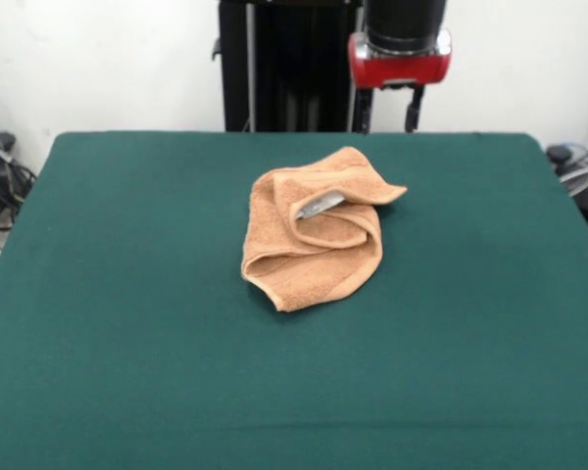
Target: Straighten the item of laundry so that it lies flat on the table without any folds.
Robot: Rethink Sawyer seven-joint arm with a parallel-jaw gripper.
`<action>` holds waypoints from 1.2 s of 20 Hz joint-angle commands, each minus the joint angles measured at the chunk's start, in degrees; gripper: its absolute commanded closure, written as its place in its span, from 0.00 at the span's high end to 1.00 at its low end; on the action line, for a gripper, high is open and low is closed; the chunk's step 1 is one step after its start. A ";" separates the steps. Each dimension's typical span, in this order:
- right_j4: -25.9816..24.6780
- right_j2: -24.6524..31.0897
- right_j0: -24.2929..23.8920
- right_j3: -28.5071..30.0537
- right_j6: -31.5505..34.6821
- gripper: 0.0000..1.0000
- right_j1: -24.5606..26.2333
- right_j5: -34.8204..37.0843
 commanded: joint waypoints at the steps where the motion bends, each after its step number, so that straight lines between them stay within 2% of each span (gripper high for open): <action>1: -3.62 4.80 -0.06 -6.38 -0.57 1.00 4.54 3.38; 13: -3.97 4.40 0.19 -7.23 -0.45 1.00 2.49 6.82; 24: -5.69 2.78 1.34 -7.57 0.00 1.00 5.18 8.91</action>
